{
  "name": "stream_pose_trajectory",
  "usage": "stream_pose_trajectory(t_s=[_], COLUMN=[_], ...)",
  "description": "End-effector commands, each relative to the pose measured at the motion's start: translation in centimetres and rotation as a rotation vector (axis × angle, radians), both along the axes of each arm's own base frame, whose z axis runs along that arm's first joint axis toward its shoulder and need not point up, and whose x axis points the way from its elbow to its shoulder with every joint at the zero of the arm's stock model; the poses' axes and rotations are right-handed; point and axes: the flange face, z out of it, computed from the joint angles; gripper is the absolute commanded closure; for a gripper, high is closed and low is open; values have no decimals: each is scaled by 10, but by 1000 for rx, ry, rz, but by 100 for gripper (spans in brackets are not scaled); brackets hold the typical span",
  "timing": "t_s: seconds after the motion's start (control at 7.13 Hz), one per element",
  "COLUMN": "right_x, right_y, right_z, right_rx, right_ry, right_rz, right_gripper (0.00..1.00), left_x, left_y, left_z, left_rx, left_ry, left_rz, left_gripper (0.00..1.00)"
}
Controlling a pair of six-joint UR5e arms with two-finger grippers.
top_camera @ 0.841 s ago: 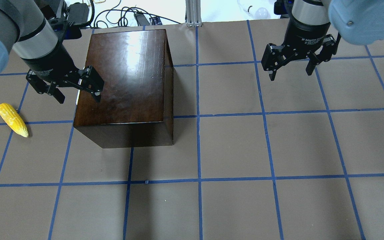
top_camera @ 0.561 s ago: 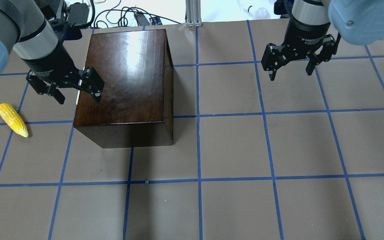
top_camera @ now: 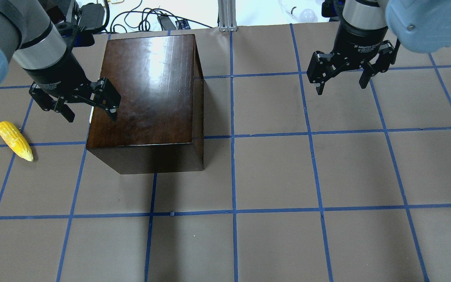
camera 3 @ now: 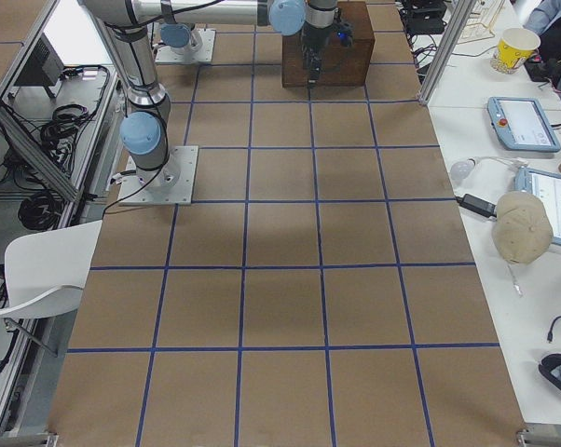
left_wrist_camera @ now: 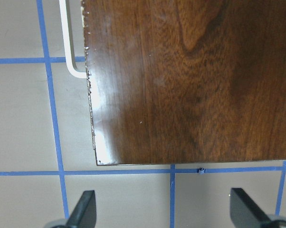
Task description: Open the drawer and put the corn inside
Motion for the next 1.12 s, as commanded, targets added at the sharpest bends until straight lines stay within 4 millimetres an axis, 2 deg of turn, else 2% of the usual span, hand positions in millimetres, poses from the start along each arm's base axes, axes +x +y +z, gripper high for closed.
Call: stream_pose_trajectory(t_s=[0.0,0.42,0.98], right_x=[0,1,0], right_y=[0,0,0], right_z=[0,0,0], right_rx=[0,0,0], right_ry=[0,0,-1], right_rz=[0,1,0], right_gripper=[0,0,0], left_x=[0,1,3], left_y=[0,-7,-4], left_z=[6,-2,5], left_rx=[-15,-8,-25], left_ry=[2,4,5], left_rz=[-2,0,3], left_gripper=[0,0,0])
